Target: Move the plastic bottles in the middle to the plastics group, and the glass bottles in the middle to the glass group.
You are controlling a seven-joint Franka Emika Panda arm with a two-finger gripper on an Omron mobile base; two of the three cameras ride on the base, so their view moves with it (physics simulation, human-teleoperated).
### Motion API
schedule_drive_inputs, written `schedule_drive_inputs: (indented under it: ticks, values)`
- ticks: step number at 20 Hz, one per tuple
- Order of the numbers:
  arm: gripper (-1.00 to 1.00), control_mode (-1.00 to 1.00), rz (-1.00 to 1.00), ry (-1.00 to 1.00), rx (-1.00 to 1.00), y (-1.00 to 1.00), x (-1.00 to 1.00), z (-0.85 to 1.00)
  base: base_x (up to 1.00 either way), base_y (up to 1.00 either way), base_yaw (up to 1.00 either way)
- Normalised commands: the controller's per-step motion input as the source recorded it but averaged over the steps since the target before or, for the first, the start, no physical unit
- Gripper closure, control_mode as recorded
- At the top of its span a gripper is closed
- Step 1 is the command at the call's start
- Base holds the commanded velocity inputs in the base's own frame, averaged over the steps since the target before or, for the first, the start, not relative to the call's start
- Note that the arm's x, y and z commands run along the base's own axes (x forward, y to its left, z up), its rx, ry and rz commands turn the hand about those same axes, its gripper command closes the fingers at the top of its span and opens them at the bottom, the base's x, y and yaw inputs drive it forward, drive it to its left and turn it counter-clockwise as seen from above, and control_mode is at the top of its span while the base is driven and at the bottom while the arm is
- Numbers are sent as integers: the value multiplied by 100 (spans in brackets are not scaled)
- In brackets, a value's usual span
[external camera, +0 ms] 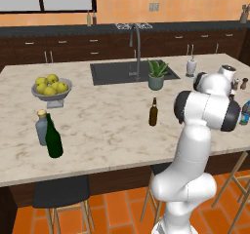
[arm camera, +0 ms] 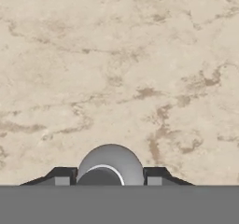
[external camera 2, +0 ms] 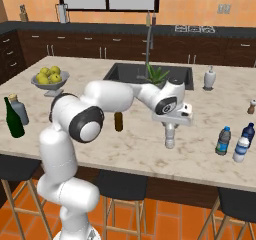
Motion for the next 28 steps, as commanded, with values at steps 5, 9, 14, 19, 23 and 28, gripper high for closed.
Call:
schedule_drive_inputs:
  ticks: [5, 9, 14, 19, 23, 28]
  values:
    - [100, -100, -52, 12, 0, -84, -2, 3, 0, 0, 0]
    - [100, -100, -54, 0, 0, -84, 0, -1, 0, 0, 0]
    - [100, -100, -40, -12, 2, -76, -7, -15, 0, 0, 0]
    - [100, -100, -41, -26, 0, -66, -1, -25, 0, 0, 0]
    - [100, -100, -38, -17, 0, -35, 6, -27, 0, 0, 0]
    - [100, -100, -39, 0, 0, -17, 22, -38, 0, 0, 0]
